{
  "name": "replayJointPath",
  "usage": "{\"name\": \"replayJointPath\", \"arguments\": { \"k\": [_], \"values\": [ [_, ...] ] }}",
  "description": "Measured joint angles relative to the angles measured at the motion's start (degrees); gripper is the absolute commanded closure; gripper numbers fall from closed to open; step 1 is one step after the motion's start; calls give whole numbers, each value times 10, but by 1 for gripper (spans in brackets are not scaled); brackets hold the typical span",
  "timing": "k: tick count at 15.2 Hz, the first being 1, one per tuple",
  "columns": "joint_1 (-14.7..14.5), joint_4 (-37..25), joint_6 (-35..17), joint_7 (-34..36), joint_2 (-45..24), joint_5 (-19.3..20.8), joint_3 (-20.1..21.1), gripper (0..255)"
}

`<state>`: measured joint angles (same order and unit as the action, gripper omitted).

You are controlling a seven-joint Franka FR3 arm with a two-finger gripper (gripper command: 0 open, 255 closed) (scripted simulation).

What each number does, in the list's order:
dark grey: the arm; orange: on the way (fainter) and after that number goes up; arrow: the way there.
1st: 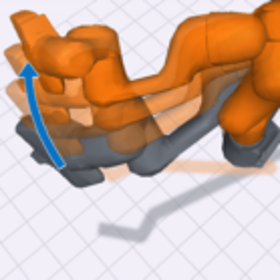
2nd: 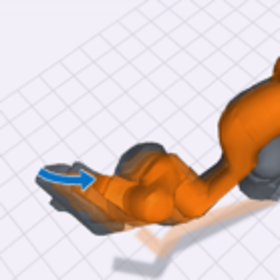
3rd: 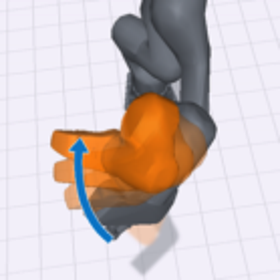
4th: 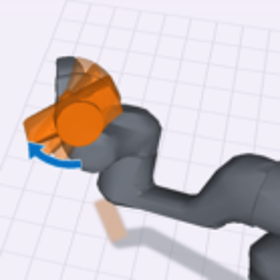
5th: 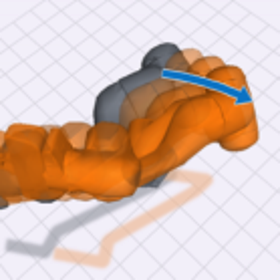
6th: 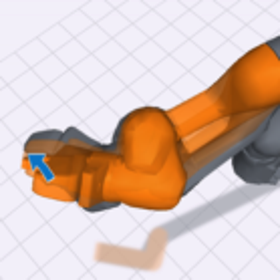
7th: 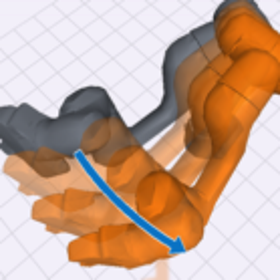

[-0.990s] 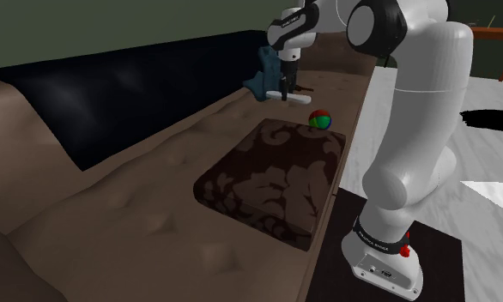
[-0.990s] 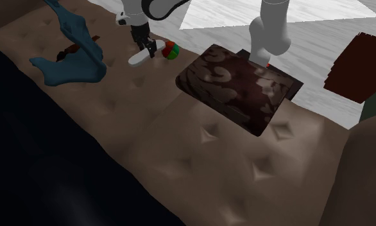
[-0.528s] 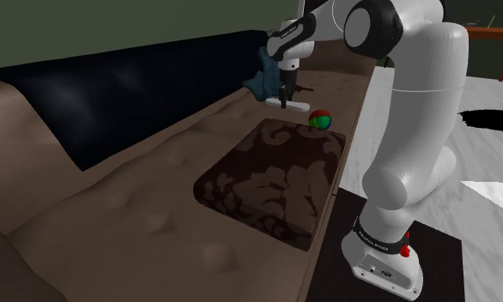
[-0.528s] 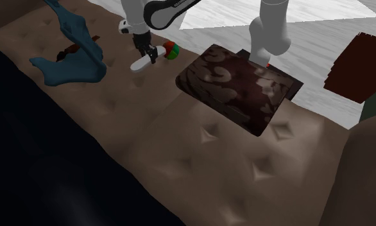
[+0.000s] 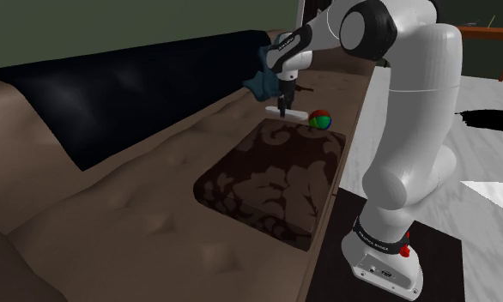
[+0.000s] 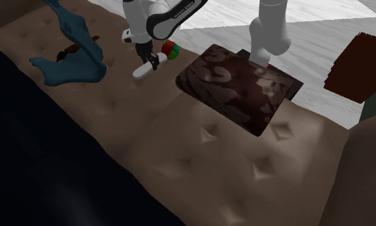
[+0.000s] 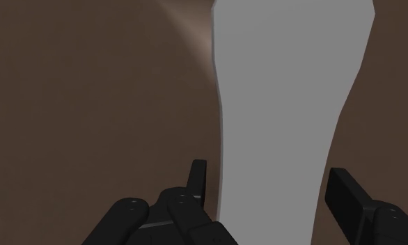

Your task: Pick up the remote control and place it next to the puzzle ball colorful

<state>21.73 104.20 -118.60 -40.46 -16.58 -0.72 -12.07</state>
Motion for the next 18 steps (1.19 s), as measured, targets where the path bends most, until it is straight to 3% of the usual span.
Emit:
{"name": "replayJointPath", "arguments": {
  "k": [8,9,15,18],
  "values": [
    [1,9,-18,-1,-9,-2,0,255],
    [1,9,-18,-1,-9,-2,0,0],
    [1,9,-18,-1,-9,-2,0,0],
    [-1,-11,14,1,4,1,0,0]
  ]
}}
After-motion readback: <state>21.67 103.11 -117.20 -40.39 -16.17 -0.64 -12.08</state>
